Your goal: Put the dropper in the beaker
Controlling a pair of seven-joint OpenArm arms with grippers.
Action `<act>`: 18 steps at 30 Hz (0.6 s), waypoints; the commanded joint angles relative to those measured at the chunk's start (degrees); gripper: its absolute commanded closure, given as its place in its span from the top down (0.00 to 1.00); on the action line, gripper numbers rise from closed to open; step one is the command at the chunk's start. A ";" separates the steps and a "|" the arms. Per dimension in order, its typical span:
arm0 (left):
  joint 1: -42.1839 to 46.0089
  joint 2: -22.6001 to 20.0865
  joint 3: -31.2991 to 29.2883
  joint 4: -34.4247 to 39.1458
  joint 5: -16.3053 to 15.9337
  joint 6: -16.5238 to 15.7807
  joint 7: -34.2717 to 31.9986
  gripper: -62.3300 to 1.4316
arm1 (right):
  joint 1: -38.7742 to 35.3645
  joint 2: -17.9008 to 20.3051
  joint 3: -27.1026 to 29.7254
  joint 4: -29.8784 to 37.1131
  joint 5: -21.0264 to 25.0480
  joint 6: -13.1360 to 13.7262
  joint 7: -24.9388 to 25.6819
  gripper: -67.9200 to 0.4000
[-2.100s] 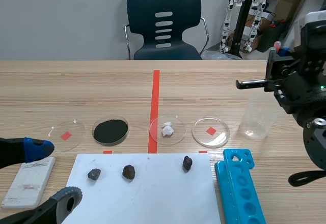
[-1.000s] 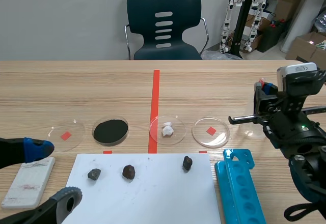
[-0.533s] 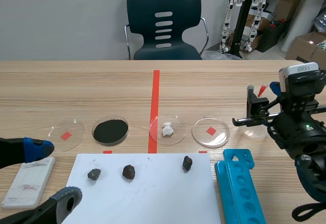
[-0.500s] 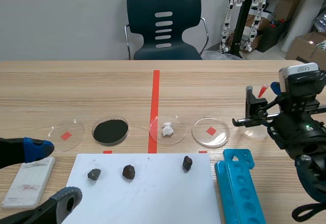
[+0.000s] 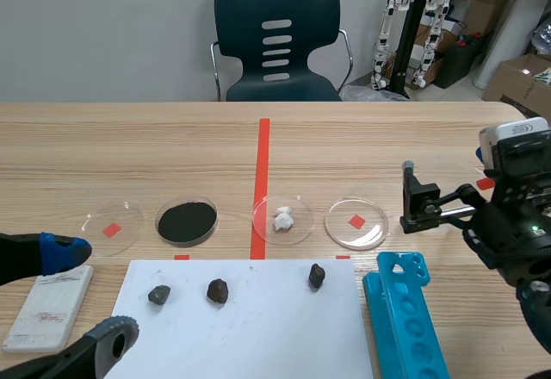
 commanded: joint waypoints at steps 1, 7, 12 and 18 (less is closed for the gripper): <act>-0.17 0.31 -0.15 0.74 -0.57 -0.15 -0.83 0.85 | -0.68 1.55 0.11 3.80 0.61 -0.20 -0.63 0.84; -0.17 0.31 -0.15 0.74 -0.57 -0.15 -0.83 0.85 | -5.33 3.76 0.17 13.16 0.63 -0.22 -8.41 0.84; -0.17 0.31 -0.15 0.74 -0.57 -0.15 -0.83 0.85 | -9.62 5.20 0.17 19.32 0.61 -0.24 -11.02 0.84; -0.17 0.31 -0.15 0.74 -0.57 -0.15 -0.83 0.85 | -12.96 5.64 0.17 22.25 0.63 -0.24 -11.13 0.84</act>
